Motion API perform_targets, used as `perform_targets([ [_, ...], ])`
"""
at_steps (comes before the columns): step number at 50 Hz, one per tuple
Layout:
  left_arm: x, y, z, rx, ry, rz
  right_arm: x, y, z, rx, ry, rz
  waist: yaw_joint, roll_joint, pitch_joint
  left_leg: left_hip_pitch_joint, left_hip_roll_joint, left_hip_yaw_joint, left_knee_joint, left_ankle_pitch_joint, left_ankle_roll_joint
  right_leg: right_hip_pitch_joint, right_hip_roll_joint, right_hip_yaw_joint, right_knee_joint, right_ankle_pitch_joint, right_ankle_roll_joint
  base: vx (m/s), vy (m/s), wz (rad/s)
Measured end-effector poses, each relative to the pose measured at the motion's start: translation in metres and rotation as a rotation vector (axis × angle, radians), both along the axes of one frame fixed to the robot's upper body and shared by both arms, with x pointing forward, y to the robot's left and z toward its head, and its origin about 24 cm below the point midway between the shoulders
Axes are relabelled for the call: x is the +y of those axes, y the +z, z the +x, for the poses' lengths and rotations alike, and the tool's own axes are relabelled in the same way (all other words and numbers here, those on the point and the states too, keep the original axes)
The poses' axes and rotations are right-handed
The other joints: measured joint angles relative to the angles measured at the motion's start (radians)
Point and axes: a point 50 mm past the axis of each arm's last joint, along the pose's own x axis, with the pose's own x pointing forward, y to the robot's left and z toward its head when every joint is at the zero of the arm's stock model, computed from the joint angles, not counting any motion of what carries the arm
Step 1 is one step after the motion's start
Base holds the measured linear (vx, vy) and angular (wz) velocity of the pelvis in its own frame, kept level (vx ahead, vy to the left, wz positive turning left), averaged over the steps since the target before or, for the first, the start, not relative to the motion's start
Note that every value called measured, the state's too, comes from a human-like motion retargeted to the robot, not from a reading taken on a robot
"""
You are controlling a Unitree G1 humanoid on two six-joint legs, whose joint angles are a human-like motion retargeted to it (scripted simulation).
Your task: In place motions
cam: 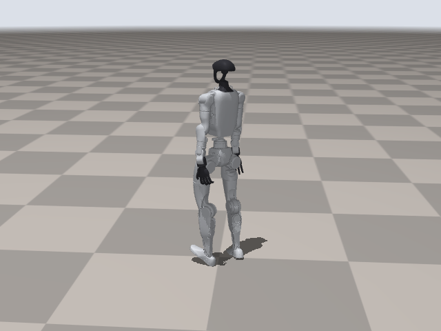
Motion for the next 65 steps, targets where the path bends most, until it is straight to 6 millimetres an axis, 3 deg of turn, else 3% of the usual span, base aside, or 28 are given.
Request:
perform_targets([
  [65,-0.0009,0.0000,-0.0009,0.002,-0.010,-0.003,-0.0001,0.0000,-0.0019,0.007,0.009,-0.001,0.002,0.002,0.001,-0.002,-0.003,-0.004,0.004,-0.001,0.001,0.000,-0.003,-0.003,0.001,0.000,0.001,0.00,0.00,0.00],
])
